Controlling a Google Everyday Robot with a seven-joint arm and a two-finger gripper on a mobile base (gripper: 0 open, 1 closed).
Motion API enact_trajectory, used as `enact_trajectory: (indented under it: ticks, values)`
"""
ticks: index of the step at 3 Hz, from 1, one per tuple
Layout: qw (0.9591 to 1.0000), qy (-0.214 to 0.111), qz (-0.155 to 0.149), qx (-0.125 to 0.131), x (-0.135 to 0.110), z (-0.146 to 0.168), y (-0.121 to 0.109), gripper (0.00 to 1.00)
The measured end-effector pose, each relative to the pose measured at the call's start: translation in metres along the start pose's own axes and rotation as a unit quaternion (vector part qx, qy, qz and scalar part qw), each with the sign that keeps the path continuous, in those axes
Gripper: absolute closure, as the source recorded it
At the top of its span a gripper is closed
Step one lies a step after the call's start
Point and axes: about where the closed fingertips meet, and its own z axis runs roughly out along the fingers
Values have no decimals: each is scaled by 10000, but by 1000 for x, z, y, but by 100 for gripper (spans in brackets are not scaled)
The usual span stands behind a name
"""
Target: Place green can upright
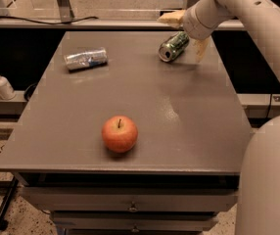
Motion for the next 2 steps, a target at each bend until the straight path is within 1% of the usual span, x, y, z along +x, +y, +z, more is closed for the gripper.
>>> enact_trajectory:
  ticks: [1,2]
  values:
    - [10000,-18,-39,-30,-3,12,-2,0]
    - [9997,-7,-148,-183,0,26,2,0]
